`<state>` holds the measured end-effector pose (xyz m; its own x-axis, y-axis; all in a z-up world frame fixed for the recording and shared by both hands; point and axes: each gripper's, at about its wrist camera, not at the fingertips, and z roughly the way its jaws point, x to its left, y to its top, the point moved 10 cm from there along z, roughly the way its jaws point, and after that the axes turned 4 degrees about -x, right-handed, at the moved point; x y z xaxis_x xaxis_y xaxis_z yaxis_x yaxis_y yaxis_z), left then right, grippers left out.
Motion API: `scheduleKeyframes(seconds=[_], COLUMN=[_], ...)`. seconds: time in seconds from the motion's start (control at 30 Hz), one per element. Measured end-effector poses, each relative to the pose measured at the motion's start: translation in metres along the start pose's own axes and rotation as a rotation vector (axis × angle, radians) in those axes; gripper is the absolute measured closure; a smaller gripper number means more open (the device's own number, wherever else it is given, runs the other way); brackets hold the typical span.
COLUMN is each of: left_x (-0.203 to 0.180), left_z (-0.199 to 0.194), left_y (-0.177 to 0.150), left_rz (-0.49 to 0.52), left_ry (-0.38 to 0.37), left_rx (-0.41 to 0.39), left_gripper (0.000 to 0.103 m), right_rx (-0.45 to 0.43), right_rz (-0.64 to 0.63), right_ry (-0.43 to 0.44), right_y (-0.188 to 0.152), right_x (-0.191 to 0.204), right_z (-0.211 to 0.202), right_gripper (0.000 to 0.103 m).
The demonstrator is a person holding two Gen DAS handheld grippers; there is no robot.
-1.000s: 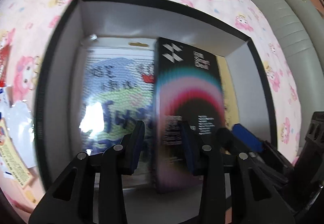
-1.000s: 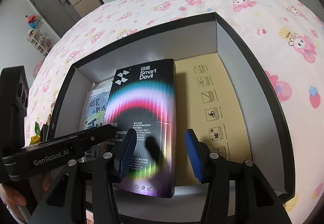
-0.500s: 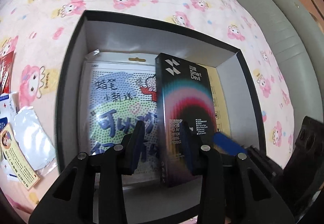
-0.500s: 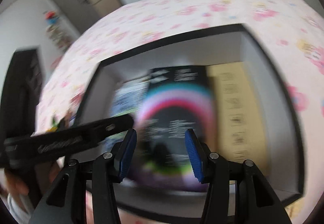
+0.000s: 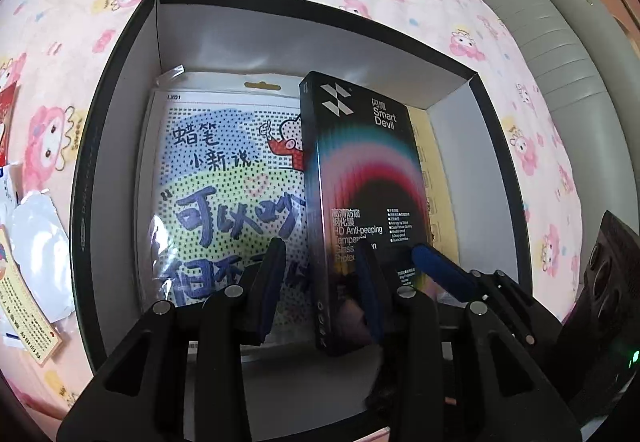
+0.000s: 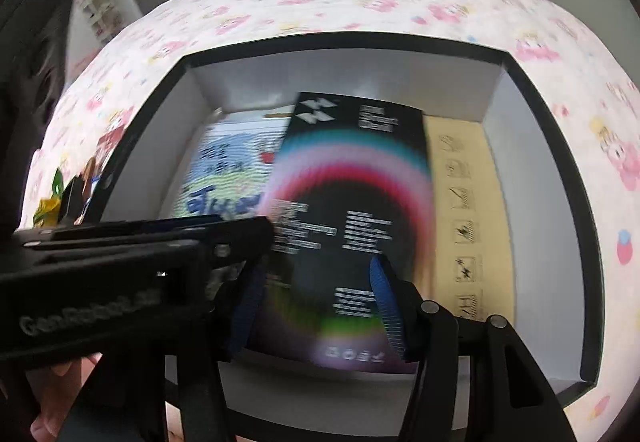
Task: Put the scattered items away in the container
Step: 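Set the Smart Devil box upright beside the kit and open the right tool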
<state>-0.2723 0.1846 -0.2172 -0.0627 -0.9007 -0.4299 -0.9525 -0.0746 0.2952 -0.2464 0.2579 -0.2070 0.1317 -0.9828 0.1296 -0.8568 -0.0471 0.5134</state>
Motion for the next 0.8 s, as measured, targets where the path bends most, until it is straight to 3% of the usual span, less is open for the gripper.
scheduleKeyframes(seconds=[0.23,0.47,0.67,0.8], left_x=[-0.009,-0.016,-0.039,-0.030], left_z=[0.009,0.022,0.037,0.027], left_y=[-0.001,0.002,0.004,0.009], left_rz=[-0.012,-0.071,-0.048,-0.052], left_ry=[-0.029,-0.060,-0.103,-0.095], left_rx=[0.020,0.045,0.100,0.084], left_gripper=[0.069,0.069,0.070,0.070], right_rx=[0.006,-0.004,-0.028,-0.035], right_rz=[0.095,0.101,0.133,0.163], right_ry=[-0.014,-0.026,-0.097,-0.077], right_y=[0.003,0.002,0.003,0.004], right_x=[-0.026,-0.027,-0.050,-0.053], right_z=[0.000,-0.005,-0.017,-0.020], right_gripper=[0.052,0.052,0.052,0.052])
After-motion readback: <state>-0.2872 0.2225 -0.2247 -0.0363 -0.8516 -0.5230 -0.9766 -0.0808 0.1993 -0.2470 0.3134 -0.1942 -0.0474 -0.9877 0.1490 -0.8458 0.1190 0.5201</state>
